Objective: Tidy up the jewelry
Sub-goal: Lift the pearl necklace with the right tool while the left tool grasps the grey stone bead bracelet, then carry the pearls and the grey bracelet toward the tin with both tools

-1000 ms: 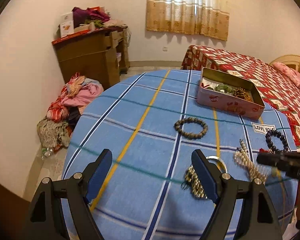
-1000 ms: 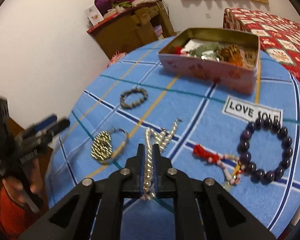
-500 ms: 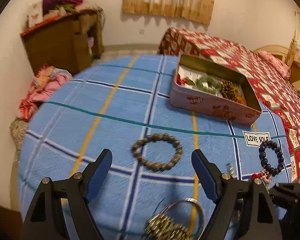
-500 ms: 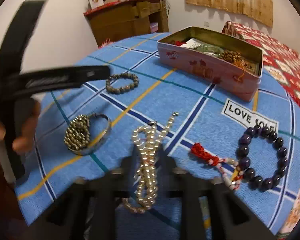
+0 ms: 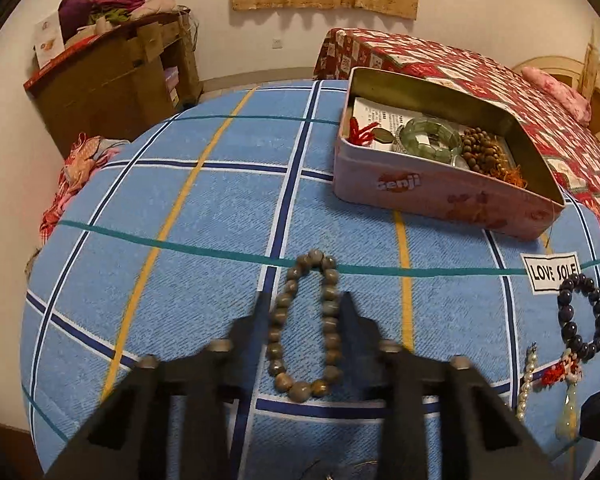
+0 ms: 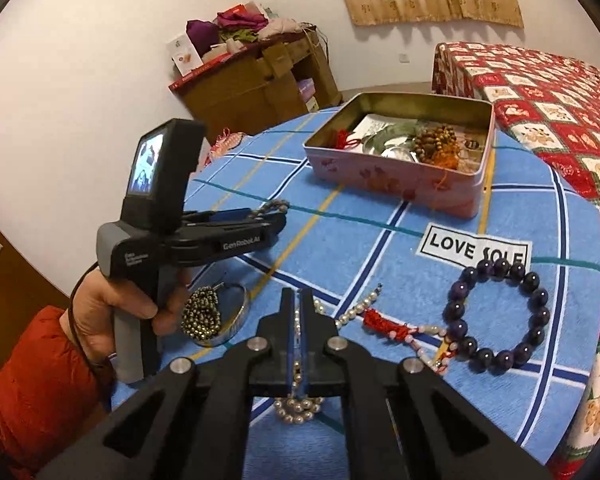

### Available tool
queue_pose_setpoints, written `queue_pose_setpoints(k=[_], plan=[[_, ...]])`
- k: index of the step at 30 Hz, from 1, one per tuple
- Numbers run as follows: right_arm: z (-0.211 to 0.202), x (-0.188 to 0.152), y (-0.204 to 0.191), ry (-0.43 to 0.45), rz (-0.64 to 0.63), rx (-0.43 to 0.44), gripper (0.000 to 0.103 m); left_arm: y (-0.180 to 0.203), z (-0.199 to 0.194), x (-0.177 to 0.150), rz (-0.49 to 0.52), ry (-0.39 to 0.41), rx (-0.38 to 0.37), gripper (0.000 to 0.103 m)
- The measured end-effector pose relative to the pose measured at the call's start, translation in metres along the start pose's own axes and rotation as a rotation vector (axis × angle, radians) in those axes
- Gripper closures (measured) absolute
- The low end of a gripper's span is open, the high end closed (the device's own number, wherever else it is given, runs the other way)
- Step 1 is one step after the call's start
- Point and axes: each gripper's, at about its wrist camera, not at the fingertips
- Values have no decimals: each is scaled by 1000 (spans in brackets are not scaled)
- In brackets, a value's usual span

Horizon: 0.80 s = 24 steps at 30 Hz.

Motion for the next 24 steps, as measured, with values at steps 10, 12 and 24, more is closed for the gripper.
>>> queue_pose_setpoints(k=[10, 12, 24], plan=[[1, -17, 14, -55, 73, -13, 92, -17, -47, -13, -68, 124, -99, 87], [4, -22, 14, -75, 77, -11, 92, -16, -62, -18, -73, 153, -113, 87], [50, -26, -29, -130, -217, -281, 85, -8, -106, -41, -65, 229, -91, 87]])
Point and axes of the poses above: each gripper's, at about its wrist camera, not at the fingertips, and z roughly the way its jaws point, y to its right, x to its top, and after that the axes turned 4 degrees about -y, right-handed
